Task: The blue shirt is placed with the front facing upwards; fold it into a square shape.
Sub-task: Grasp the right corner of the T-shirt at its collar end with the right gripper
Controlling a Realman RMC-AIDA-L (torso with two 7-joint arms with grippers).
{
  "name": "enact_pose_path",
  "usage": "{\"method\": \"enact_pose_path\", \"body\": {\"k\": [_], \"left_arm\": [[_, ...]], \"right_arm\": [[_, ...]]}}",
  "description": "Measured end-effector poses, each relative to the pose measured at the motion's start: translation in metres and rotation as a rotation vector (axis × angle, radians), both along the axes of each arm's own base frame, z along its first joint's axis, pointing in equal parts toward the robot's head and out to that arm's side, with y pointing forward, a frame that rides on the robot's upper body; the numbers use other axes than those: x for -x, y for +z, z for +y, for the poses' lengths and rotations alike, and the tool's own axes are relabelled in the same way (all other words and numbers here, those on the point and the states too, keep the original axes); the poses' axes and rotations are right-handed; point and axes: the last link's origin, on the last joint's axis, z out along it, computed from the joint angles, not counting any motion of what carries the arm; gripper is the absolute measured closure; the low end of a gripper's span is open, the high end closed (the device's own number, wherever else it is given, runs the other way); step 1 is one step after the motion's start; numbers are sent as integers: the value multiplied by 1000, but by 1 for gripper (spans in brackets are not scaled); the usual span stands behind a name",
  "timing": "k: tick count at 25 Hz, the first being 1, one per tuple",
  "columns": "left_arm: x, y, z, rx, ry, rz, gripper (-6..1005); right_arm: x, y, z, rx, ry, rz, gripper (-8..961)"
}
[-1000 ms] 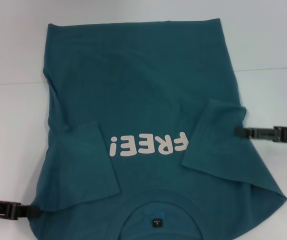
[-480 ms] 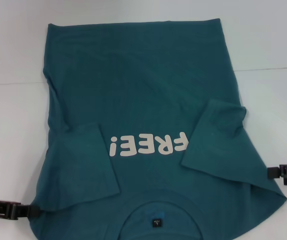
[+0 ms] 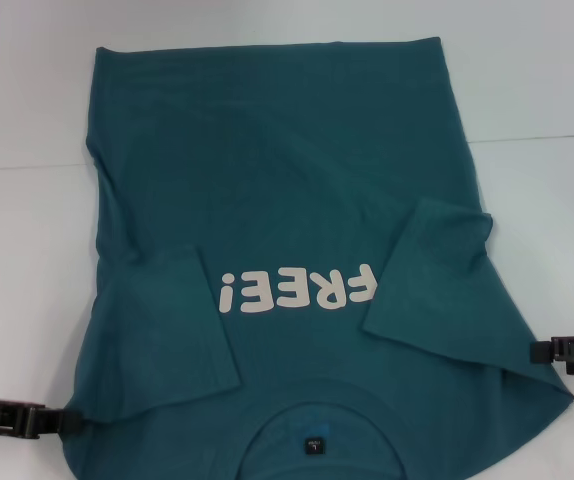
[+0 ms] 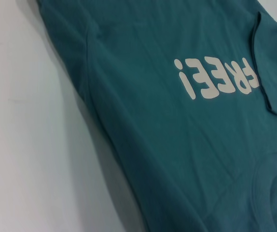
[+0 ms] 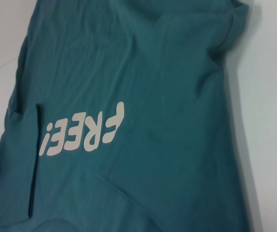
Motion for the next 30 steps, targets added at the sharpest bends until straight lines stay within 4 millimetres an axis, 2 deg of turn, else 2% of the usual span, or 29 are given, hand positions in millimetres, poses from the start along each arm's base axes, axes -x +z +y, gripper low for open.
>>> {"method": "enact_pose_path", "body": {"k": [17,30], "left_arm": [[0,-1,0,1,1,-3,999],[-1,-1,0,2,-2,-1,998]], "right_arm": [[1,-7,1,21,5,-27,16],[13,-14,-7,82,43,11,32]]}}
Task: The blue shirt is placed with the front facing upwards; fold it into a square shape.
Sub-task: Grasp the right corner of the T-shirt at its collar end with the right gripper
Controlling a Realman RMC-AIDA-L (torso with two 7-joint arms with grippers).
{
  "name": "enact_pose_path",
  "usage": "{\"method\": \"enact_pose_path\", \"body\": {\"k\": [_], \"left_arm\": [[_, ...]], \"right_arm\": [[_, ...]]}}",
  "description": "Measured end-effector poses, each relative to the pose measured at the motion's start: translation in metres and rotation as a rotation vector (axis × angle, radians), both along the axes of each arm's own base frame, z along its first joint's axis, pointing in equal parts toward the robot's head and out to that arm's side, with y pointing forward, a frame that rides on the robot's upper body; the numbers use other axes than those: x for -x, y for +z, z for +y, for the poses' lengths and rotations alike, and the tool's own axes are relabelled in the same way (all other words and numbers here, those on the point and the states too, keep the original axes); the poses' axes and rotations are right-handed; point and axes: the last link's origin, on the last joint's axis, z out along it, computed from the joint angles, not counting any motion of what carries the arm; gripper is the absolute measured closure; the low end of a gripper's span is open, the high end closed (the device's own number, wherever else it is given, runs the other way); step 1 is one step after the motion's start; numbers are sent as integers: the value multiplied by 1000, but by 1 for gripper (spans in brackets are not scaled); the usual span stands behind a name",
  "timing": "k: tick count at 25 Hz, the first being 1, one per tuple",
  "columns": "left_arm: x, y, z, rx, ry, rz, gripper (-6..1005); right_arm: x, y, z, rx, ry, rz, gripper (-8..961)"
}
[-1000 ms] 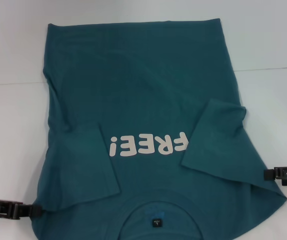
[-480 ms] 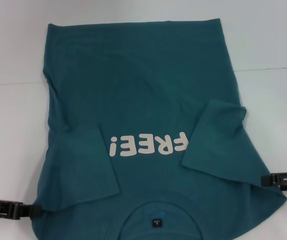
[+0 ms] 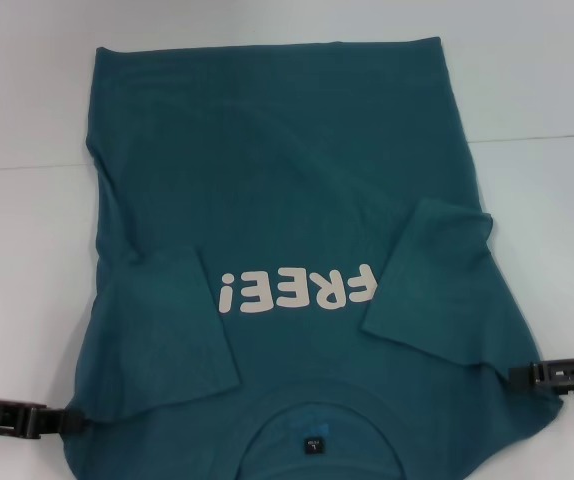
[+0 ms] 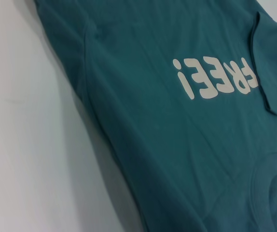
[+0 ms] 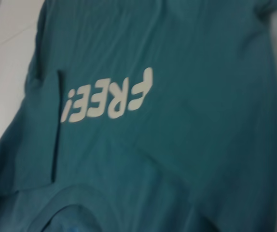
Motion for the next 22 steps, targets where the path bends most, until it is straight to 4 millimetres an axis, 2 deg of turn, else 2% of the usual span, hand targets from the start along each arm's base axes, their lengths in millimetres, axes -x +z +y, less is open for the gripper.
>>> {"method": "enact_pose_path", "body": {"k": [5,13,22], "left_arm": [[0,0,0,-2,1,-3,998],[0,-1,-1,-4,1,-7,999],[-1,-3,-1,-2,-3,-11,999]], "right_arm": [[1,0,-8,24,-2,29,39],[-12,4,-23,23,-49,30,49],[-11,2,-22,18,-46,36,59]]}}
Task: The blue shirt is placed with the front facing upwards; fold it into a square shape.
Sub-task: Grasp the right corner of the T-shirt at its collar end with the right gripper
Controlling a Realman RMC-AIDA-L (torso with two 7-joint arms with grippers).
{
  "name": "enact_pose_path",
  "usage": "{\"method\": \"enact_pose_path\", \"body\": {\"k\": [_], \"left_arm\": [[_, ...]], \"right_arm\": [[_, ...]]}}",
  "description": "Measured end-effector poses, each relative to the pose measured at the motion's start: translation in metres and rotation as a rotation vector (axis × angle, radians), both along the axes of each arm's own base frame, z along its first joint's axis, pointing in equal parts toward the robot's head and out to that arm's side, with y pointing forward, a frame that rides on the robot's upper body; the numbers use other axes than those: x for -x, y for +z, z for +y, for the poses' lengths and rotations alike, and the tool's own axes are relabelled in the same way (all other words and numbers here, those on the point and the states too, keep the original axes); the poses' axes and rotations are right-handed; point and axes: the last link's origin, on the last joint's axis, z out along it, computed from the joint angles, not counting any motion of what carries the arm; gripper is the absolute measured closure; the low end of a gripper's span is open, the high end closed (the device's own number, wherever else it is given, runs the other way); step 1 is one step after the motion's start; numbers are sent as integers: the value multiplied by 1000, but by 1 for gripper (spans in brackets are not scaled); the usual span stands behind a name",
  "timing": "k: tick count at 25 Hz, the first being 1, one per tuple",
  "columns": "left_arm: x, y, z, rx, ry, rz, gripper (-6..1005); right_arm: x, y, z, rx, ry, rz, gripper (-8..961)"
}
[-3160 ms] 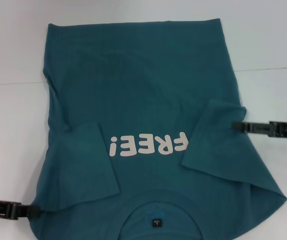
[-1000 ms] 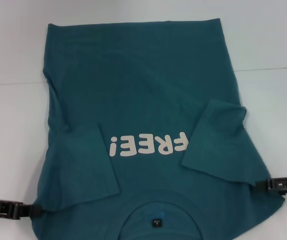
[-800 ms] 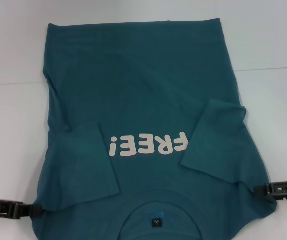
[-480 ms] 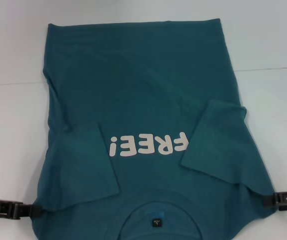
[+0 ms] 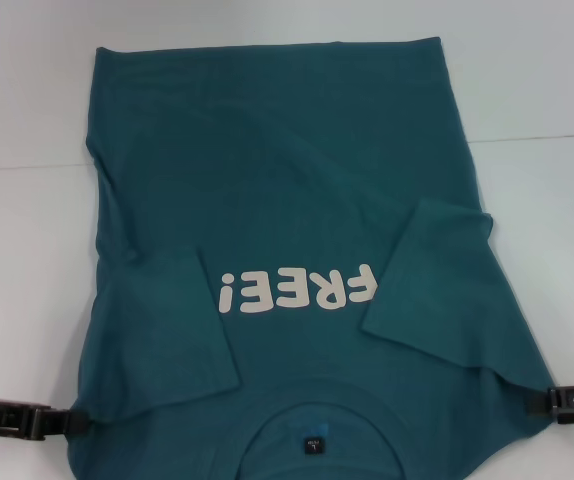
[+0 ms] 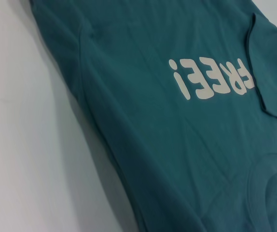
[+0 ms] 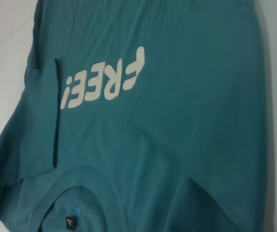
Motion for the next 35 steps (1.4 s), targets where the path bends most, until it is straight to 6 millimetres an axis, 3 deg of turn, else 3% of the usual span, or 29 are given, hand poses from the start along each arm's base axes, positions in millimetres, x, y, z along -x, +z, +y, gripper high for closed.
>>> {"method": "enact_pose_path", "body": {"k": [11,20,29,35], "left_arm": [[0,0,0,1,-4,1,998],[0,-1,1,-5,-4,4,999],[0,-1,2,-5,-4,4,999],[0,-1,1,-5,-4,3,998]], "right_arm": [[13,-3,14,-14,45,15,62],[4,1,7,-17,11,1,65],[8,-2,9,-14,26,11,67],[4,3,8,-52,-5,23,307]]}}
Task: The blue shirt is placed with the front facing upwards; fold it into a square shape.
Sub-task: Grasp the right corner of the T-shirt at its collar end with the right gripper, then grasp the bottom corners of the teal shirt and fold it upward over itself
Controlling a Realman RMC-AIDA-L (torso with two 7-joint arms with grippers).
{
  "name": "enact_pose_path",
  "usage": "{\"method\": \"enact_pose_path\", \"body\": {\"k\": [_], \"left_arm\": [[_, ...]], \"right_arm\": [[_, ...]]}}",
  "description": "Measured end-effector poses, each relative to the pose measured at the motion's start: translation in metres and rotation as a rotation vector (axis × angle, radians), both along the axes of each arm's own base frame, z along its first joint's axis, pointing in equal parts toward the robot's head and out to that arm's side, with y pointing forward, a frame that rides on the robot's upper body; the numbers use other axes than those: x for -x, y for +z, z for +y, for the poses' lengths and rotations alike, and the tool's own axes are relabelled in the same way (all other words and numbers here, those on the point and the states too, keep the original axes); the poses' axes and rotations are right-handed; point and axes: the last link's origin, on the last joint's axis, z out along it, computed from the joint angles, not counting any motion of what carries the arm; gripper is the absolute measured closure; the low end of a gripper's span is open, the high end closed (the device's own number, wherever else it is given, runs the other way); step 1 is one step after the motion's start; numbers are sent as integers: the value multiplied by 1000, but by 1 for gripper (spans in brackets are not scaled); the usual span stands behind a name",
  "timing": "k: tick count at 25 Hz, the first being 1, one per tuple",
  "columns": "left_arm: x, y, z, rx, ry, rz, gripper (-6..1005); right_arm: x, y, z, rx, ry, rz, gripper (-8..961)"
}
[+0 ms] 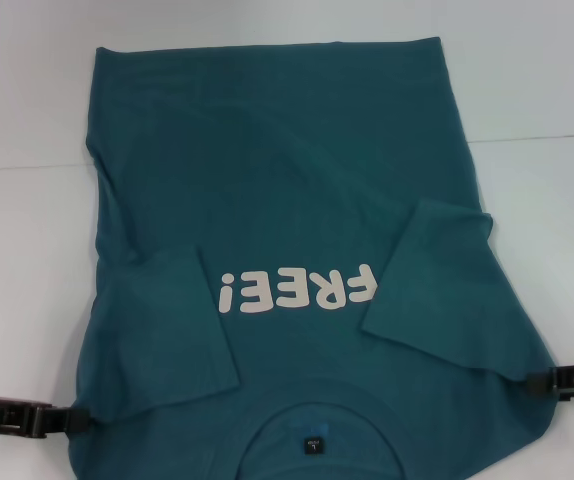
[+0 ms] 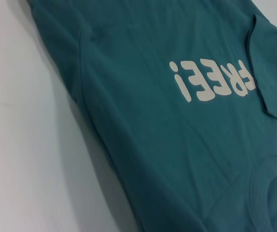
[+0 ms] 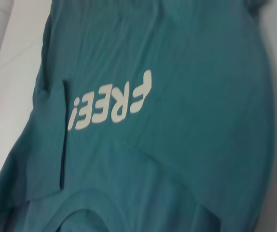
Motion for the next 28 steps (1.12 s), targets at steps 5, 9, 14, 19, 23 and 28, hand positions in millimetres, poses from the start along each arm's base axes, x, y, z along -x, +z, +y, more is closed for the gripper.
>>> {"method": "enact_pose_path", "body": {"k": [5,9,14,19,23,28], "left_arm": [[0,0,0,0,-1,1,998],[0,0,0,-1,-1,1,998],[0,0,0,-1,-2,1,998],[0,0,0,0,-4,1,998],[-1,0,1,0,-5,1,999],[0,5,0,0,4,-2,999]], "right_arm": [[-2,3,0,-12,-9,1,479],[-2,2,-1,-9,-10,-1,566],[-2,1,-1,-6,-15,-3,675],[-3,2,-1,-6,-16,-5,922],[-4,3,-2,-14,-16,-4,922],[-11,6,-8,-54,-12,0,921]]}}
